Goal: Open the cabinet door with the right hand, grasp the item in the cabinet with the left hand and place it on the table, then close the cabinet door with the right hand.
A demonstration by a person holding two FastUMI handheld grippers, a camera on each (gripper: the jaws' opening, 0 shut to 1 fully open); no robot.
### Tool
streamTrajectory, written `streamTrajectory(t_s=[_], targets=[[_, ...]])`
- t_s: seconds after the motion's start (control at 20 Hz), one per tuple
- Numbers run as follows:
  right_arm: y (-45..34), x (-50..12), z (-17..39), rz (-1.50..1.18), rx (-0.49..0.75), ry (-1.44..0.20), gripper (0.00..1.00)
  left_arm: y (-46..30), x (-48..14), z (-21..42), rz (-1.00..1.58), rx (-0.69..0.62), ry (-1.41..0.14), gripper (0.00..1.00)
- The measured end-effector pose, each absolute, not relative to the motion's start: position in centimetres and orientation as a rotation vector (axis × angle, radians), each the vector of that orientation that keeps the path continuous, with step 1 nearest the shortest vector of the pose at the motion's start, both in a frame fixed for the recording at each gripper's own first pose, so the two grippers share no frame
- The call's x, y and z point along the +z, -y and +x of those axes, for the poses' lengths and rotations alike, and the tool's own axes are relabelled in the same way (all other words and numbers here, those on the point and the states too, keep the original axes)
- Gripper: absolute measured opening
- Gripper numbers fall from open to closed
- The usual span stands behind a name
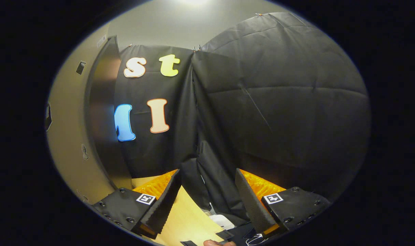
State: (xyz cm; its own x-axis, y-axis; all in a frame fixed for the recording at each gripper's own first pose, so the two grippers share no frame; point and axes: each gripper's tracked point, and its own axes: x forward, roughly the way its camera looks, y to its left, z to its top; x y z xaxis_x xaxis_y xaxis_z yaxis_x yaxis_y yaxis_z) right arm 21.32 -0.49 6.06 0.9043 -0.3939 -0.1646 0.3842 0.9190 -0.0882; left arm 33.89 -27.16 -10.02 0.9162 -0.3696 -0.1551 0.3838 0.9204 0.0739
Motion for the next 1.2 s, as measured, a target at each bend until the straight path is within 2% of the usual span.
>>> streamTrajectory(t_s=[0.25,0.3,0.45,0.55,0.6,0.75,0.8,0.85,0.95,1.0,1.1,1.15,1.2], targets=[[0.9,4.9,21.9,-0.044,-0.402,-0.207,0.95,28.0,-11.8,38.0,0.102,-0.384,-0.158,0.93],[0.9,4.8,22.3,-0.037,-0.399,-0.209,0.99,28.0,-11.9,38.5,0.102,-0.385,-0.16,0.94],[1.1,4.2,22.9,-0.025,-0.397,-0.224,0.95,28.5,-12.0,39.2,0.101,-0.397,-0.155,0.93],[1.2,3.8,23.2,-0.01,-0.393,-0.228,0.95,28.2,-12.0,39.6,0.116,-0.376,-0.155,0.73],[1.2,3.7,23.5,-0.002,-0.392,-0.231,0.99,28.3,-12.1,39.5,0.119,-0.383,-0.159,0.63],[1.3,2.7,23.9,0.018,-0.393,-0.249,0.99,28.6,-11.8,39.3,0.112,-0.401,-0.149,0.58],[1.1,2.5,24.1,0.022,-0.39,-0.254,0.94,28.6,-11.7,39.2,0.102,-0.408,-0.15,0.58],[0.9,2.3,24.1,0.025,-0.386,-0.255,0.98,28.7,-11.8,39.3,0.1,-0.416,-0.149,0.47],[0.6,2.2,24.4,0.031,-0.38,-0.254,0.98,28.6,-11.7,39.0,0.106,-0.427,-0.148,0.44],[0.5,2.1,24.5,0.033,-0.378,-0.255,0.93,28.6,-11.5,38.8,0.106,-0.433,-0.147,0.5],[0.5,2.2,24.3,0.034,-0.379,-0.25,0.93,28.6,-10.9,38.7,0.107,-0.438,-0.131,0.42],[0.5,2.2,24.1,0.036,-0.381,-0.246,0.98,28.5,-10.5,38.5,0.109,-0.442,-0.122,0.48],[0.4,2.4,24.0,0.042,-0.382,-0.244,0.98,28.4,-10.2,38.1,0.111,-0.443,-0.117,0.48]])
